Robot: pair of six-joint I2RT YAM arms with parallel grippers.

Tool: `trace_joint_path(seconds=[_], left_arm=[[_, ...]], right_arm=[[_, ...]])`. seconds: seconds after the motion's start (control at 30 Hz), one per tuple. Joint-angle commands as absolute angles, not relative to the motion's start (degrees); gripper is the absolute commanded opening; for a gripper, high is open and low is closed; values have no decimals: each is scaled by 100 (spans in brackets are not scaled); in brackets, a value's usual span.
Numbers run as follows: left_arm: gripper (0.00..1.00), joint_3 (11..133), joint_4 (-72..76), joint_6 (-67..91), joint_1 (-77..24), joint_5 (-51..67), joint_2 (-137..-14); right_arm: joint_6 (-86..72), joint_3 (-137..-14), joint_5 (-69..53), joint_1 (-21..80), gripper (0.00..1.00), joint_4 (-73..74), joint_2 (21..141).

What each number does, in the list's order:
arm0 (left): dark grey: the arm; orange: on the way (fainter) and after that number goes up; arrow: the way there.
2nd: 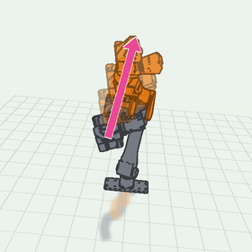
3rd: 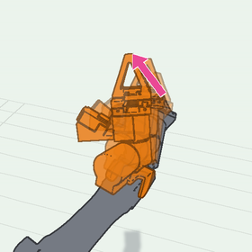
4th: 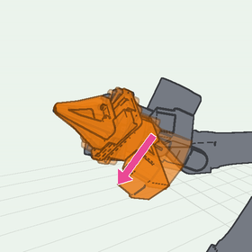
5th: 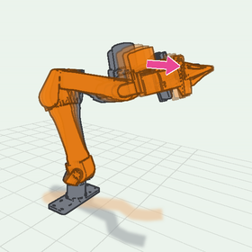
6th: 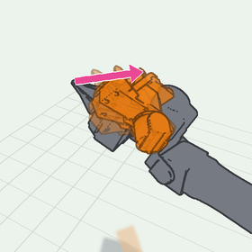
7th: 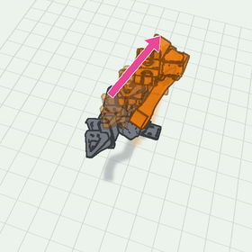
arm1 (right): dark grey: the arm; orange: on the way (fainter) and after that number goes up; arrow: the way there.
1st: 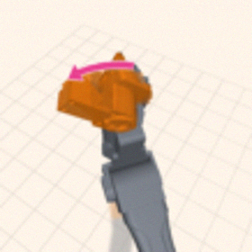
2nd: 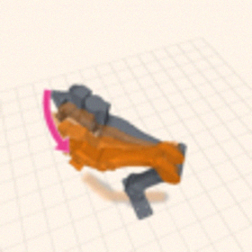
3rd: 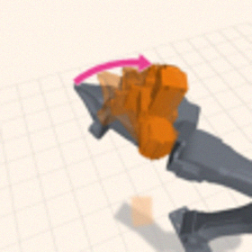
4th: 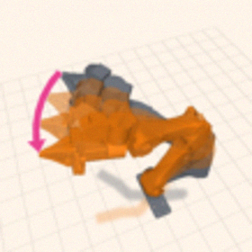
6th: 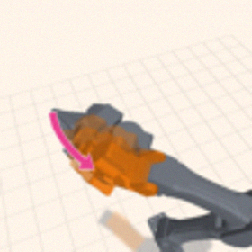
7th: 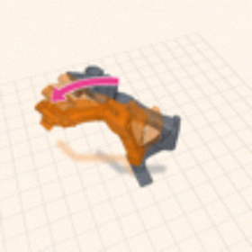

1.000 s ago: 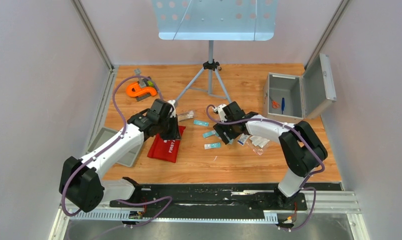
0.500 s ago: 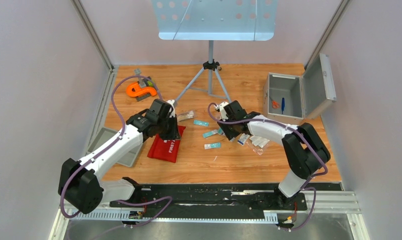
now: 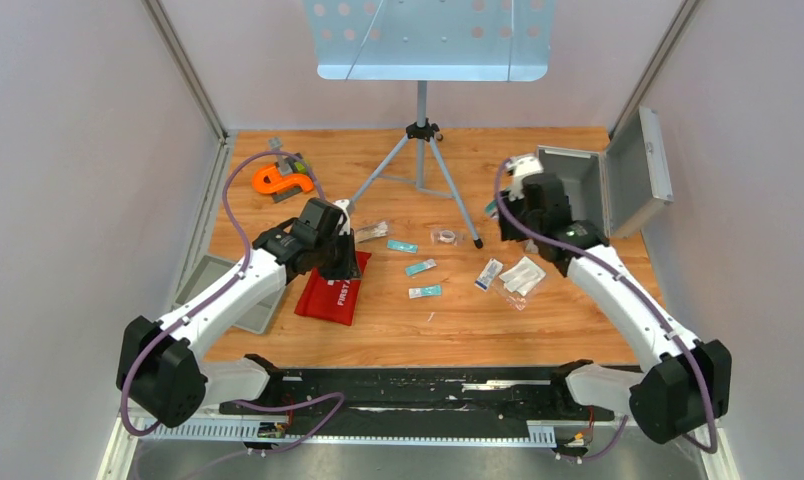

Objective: Organize the medicine kit
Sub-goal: Pick up the medical item at the center of the board, then place the medical item at the medicine box.

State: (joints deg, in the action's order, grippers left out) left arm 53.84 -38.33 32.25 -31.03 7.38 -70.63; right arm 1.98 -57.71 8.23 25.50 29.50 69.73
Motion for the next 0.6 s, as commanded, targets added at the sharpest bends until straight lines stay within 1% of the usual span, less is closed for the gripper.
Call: trace_joint_path(seconds=[0.0,0.13,0.37,0.4,0.47,0.5,0.57], left_arm=[[17,5476,-3685,3177,-3085,720,-7103],[17,5475,-3660,3171,-3085,745,-7154],[17,5467,-3729,3182,-3084,643,-7045],[17,5471,-3745,3177,-3085,629,-7029],[17,5482,-3756,3173,-3085,599,-6997],[17,5495,-3763,3169,-3085,590,-6974],[17,5501,-3782,3172,-3085,565,-6951]], right_arm=[[-475,-6205,757,1288,43,2984,6854],[-887,-6591,843,451,43,2866,7313],[-1079,-7267,964,-404,48,2650,8469],[-1119,-7336,1027,-495,51,2633,8603],[-1112,-7423,1107,-549,63,2637,8756],[-1108,-7422,1116,-550,68,2626,8765],[-1107,-7372,1068,-545,74,2580,8679]])
